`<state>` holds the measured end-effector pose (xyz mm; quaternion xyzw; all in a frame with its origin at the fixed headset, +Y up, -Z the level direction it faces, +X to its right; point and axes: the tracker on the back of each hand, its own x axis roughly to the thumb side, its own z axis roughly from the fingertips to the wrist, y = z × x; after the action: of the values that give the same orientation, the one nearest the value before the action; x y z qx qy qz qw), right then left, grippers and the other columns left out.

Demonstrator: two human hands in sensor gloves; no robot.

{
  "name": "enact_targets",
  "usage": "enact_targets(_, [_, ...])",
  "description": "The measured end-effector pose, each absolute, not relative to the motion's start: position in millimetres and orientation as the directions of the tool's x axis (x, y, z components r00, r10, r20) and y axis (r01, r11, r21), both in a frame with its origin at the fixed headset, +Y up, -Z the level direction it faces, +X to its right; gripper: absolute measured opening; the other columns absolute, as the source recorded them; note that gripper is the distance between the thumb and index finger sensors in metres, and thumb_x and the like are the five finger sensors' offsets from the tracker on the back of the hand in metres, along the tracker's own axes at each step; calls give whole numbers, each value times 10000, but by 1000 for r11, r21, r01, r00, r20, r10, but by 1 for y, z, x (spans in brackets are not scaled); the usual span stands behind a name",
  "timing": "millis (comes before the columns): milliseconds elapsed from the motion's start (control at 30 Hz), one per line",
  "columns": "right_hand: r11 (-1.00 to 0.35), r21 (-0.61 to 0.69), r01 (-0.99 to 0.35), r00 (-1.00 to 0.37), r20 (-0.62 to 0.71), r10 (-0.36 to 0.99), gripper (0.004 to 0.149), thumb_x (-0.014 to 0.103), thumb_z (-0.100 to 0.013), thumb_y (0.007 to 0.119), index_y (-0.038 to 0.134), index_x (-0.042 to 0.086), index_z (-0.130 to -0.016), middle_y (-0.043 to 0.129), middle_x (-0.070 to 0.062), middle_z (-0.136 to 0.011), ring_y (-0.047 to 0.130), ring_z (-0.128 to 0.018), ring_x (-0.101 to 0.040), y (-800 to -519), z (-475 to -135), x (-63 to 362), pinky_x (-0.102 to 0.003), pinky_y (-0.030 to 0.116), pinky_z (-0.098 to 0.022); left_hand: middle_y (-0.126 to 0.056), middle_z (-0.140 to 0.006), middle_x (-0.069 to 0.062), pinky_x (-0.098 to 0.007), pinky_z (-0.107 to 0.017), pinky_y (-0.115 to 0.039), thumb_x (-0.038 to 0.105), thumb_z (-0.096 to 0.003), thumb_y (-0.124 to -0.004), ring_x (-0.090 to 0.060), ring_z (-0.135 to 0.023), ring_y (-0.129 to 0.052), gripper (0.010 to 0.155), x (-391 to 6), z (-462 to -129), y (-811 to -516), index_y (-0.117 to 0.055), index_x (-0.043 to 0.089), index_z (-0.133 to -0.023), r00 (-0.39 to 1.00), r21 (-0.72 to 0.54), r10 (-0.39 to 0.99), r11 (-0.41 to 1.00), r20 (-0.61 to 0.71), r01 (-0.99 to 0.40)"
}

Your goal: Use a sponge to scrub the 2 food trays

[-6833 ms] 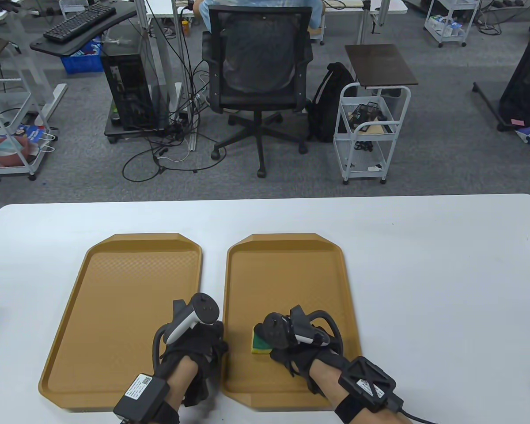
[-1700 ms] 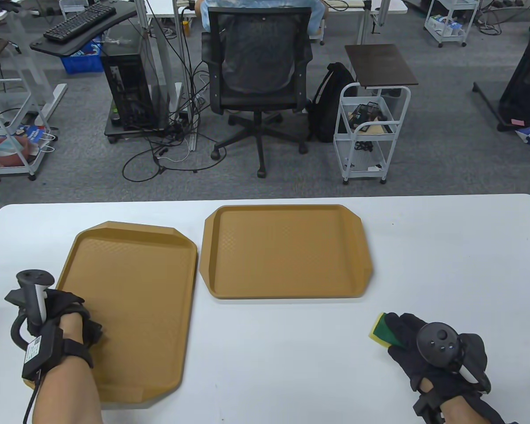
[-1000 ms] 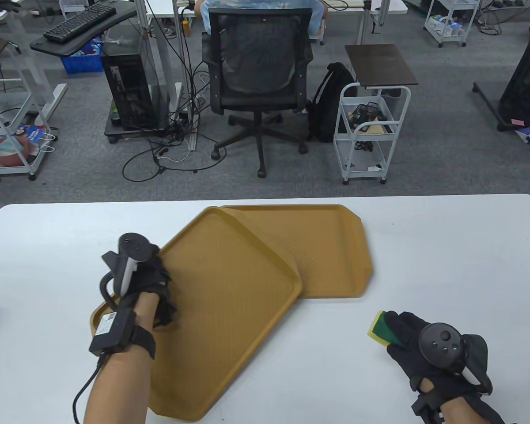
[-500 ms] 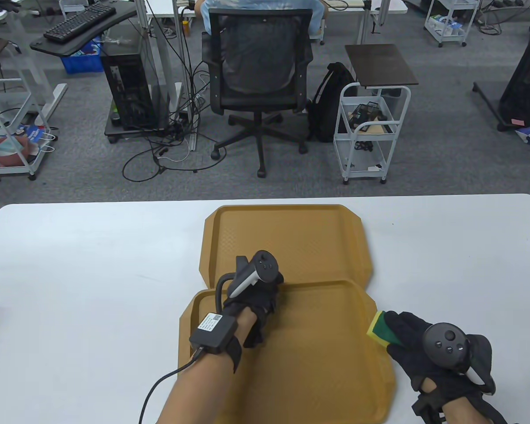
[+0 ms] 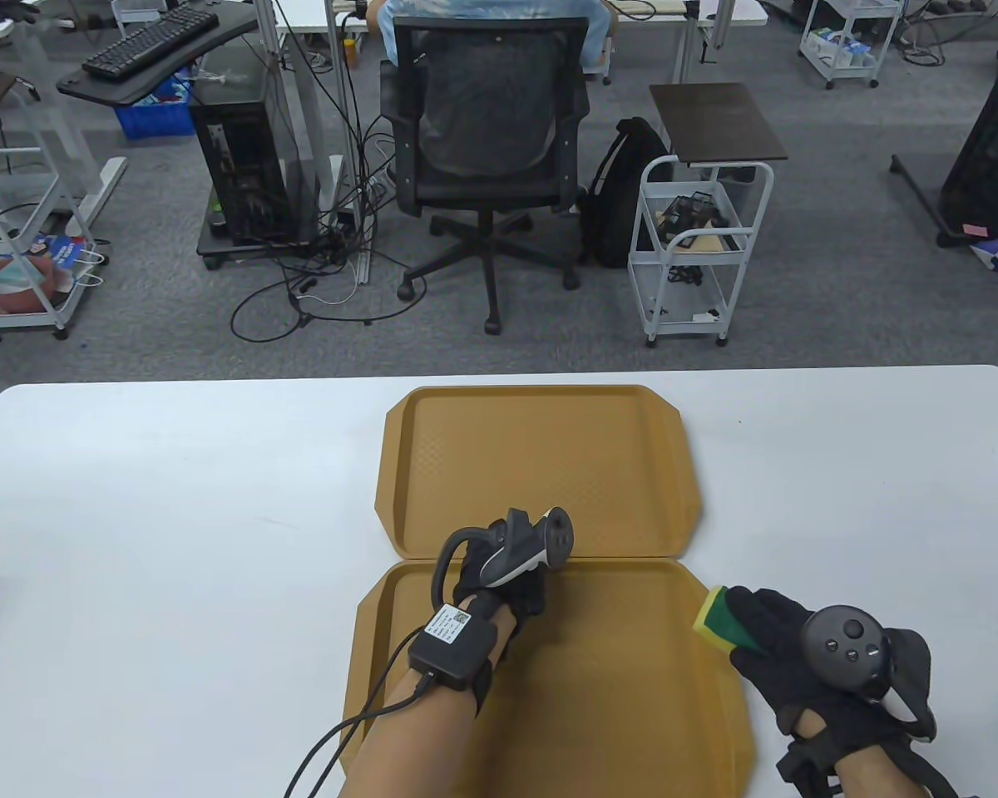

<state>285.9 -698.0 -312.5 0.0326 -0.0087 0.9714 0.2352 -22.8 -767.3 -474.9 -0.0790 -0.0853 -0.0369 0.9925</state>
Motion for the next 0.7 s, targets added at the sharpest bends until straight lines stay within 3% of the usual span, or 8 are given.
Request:
enact_targets(133, [-895,-4,-446,-894,33,446,643,384,-423,944,673,355,-1005,691,-119,-1063,775,-939,-387,-701,-314,286,-543,716,-710,-773,-1037,12,-529,-720,-687,461,-420,-814,-280,-904,-856,583,-35,-470,-760,-725,357,-986,990,-118,17,993,143,0])
enact_targets(233, [-894,-16,-448,-894,7,448,654,411,-418,944,673,341,-1010,704,-127,-1052,809,-906,-380,-703,-315,287,-531,741,-689,-702,-1088,-10,-553,-731,-647,506,-418,-808,-317,-951,-796,646,-57,-461,-747,-671,362,-1032,996,-148,-21,988,85,34])
enact_targets(400, [-904,-26,-427,-904,-31,427,666,453,-411,940,688,311,-1011,695,-134,-1049,863,-844,-364,-712,-321,282,-508,790,-643,-642,-1118,-55,-551,-706,-671,572,-415,-803,-355,-933,-804,752,-133,-429,-732,-572,340,-1092,994,-253,-36,967,-103,9])
enact_targets(533, [-917,-25,-398,-915,-67,398,677,478,-409,936,709,266,-1010,682,-139,-1051,895,-802,-355,-720,-326,271,-495,817,-614,-718,-1057,-82,-526,-646,-732,593,-427,-797,-333,-841,-883,811,-205,-395,-733,-502,293,-1120,965,-370,62,915,-255,-157])
enact_targets(700, [-928,-38,-372,-922,-98,374,677,489,-409,933,717,244,-1002,677,-143,-1047,919,-770,-351,-728,-340,247,-484,837,-589,-905,-867,-28,-474,-535,-835,580,-432,-810,-270,-658,-1022,840,-248,-363,-756,-460,243,-1118,903,-476,281,777,-324,-412])
